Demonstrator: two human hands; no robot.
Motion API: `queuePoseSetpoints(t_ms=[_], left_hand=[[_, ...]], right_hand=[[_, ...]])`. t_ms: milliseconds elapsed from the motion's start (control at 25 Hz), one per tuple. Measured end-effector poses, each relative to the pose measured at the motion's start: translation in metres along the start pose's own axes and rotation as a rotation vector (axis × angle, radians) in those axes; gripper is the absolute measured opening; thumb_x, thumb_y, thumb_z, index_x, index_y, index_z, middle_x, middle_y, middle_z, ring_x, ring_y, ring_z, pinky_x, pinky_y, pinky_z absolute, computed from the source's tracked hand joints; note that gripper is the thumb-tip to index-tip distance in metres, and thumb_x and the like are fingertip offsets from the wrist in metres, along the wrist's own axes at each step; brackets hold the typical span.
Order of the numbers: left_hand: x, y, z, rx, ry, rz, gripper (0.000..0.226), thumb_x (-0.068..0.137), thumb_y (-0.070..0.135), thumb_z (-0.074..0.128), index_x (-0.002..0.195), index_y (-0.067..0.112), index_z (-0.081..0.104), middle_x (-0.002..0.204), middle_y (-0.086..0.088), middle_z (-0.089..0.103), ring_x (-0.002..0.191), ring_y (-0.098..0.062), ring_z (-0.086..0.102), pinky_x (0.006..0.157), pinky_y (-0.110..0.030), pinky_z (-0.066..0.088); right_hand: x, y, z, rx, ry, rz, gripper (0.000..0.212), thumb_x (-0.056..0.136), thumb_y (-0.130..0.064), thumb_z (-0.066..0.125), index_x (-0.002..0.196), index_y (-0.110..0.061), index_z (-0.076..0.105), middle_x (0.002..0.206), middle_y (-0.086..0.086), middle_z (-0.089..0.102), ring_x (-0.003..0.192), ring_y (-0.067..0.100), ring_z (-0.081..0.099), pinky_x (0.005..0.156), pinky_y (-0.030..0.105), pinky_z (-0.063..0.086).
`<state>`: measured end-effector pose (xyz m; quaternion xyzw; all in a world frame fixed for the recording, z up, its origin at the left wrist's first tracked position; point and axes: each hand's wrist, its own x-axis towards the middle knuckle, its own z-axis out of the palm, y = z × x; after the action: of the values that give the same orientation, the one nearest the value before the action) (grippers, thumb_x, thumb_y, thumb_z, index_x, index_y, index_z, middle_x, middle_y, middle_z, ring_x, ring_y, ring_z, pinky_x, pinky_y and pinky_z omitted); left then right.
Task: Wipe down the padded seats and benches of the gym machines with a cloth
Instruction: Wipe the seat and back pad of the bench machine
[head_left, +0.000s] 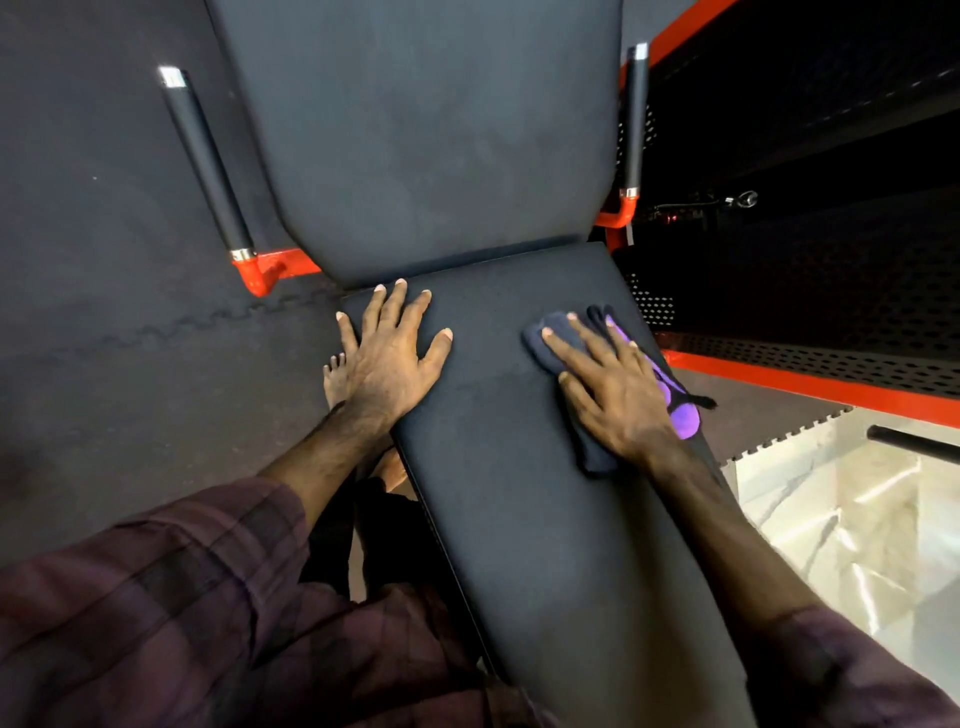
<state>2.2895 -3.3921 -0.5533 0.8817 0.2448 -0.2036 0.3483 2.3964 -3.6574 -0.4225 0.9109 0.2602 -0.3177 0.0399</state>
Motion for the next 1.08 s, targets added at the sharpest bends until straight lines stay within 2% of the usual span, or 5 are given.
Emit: queuePoseSetpoints(t_ms=[200, 400, 600, 760, 1080], left_hand=[[0.003, -0.001, -0.002, -0.005, 0.013, 0.019, 0.070, 0.100, 0.073, 0.034, 0.161, 0.040, 0.032, 0.175, 0.010, 0.016, 0.162, -0.016, 0.003, 0.127, -0.067, 0.000], [0.003, -0.005, 0.000, -0.022, -0.003, -0.009, 0.072, 0.094, 0.083, 0.026, 0.158, 0.050, 0.027, 0.174, 0.019, 0.013, 0.162, -0.011, 0.001, 0.126, -0.069, 0.006], [0.002, -0.003, -0.006, -0.050, 0.029, 0.021, 0.065, 0.100, 0.071, 0.034, 0.159, 0.044, 0.035, 0.174, 0.014, 0.018, 0.162, -0.011, 0.005, 0.127, -0.064, 0.001], [0.004, -0.002, -0.006, -0.097, 0.058, 0.034, 0.055, 0.106, 0.053, 0.046, 0.158, 0.037, 0.043, 0.173, 0.007, 0.025, 0.161, -0.015, 0.011, 0.128, -0.062, 0.000], [0.005, -0.010, -0.009, -0.192, 0.091, 0.007, 0.051, 0.111, 0.040, 0.048, 0.159, 0.026, 0.046, 0.173, -0.007, 0.026, 0.163, -0.027, 0.012, 0.129, -0.054, 0.004]], right_hand=[[0.031, -0.007, -0.008, 0.023, -0.021, 0.367, 0.062, 0.100, -0.052, 0.028, 0.162, -0.051, 0.023, 0.175, -0.008, 0.017, 0.160, 0.039, 0.013, 0.125, 0.063, 0.019], [-0.001, -0.024, 0.001, -0.015, -0.067, -0.091, 0.060, 0.102, -0.054, 0.023, 0.162, -0.052, 0.023, 0.174, -0.013, 0.019, 0.161, 0.032, 0.013, 0.127, 0.060, 0.016], [0.040, -0.051, 0.001, -0.020, -0.022, 0.326, 0.060, 0.105, -0.047, 0.037, 0.163, -0.050, 0.022, 0.174, -0.009, 0.019, 0.159, 0.041, 0.013, 0.124, 0.069, 0.014], [0.000, -0.062, 0.013, -0.018, -0.029, -0.102, 0.060, 0.101, -0.051, 0.027, 0.161, -0.051, 0.029, 0.172, -0.012, 0.025, 0.158, 0.037, 0.021, 0.126, 0.064, 0.014], [0.024, -0.087, 0.017, -0.037, -0.006, -0.107, 0.062, 0.099, -0.048, 0.028, 0.161, -0.051, 0.027, 0.173, -0.011, 0.023, 0.157, 0.041, 0.021, 0.126, 0.064, 0.016]])
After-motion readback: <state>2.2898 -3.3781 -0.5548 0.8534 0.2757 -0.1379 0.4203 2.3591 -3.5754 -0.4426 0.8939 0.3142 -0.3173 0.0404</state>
